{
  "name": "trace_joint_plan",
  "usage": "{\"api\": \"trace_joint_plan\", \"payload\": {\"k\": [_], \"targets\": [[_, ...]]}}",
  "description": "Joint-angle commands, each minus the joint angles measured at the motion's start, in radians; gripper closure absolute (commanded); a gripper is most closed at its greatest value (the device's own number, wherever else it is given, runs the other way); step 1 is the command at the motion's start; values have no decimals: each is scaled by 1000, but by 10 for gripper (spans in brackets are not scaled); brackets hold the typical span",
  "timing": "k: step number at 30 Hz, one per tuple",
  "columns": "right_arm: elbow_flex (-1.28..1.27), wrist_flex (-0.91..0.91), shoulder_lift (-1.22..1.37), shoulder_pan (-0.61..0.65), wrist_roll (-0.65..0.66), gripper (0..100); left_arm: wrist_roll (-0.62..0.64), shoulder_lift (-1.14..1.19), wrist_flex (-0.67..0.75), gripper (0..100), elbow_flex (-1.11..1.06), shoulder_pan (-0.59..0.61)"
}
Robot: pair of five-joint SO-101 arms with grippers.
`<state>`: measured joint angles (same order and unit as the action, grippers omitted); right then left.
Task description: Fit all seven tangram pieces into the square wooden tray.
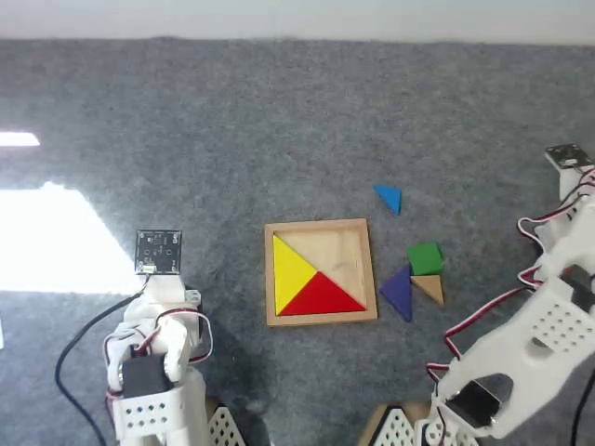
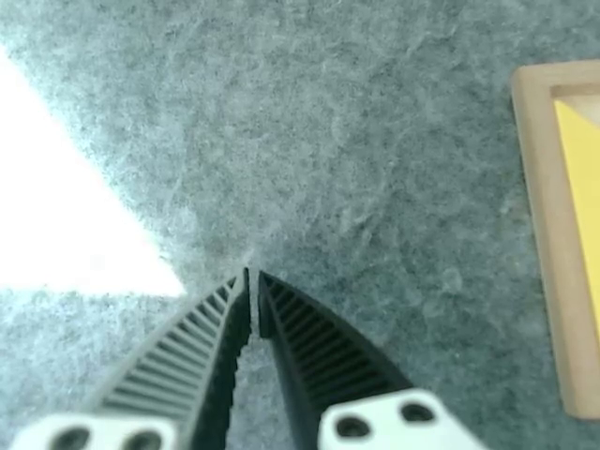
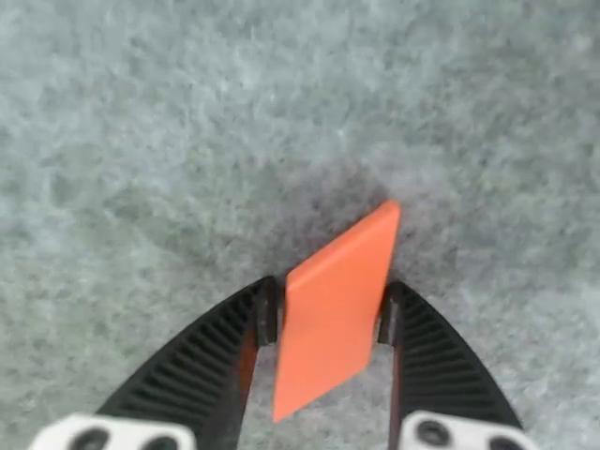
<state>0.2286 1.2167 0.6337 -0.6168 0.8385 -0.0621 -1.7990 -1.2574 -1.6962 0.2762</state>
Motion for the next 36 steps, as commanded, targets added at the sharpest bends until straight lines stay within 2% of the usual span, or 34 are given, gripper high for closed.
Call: {"api": "trace_joint_plan", "payload": {"k": [1, 4, 9, 11, 16, 21, 26, 29, 36], "targets": [[38, 8, 35, 12, 20, 892, 0, -18, -3, 986, 13, 8], [41, 2, 48, 16, 26, 996, 0, -18, -3, 986, 13, 8], [41, 22, -35, 25, 32, 991, 0, -18, -3, 986, 13, 8], [41, 68, -108, 70, 34, 991, 0, -18, -3, 986, 13, 8], [41, 196, -312, 311, 37, 991, 0, -18, -3, 986, 13, 8], [41, 257, -453, 687, 40, 991, 0, -18, -3, 986, 13, 8], [34, 220, -455, 1035, 40, 991, 0, -18, -3, 986, 13, 8], [34, 188, -387, 1112, 41, 991, 0, -18, -3, 986, 13, 8], [34, 151, -216, 1170, 95, 991, 0, -18, -3, 986, 13, 8]]}}
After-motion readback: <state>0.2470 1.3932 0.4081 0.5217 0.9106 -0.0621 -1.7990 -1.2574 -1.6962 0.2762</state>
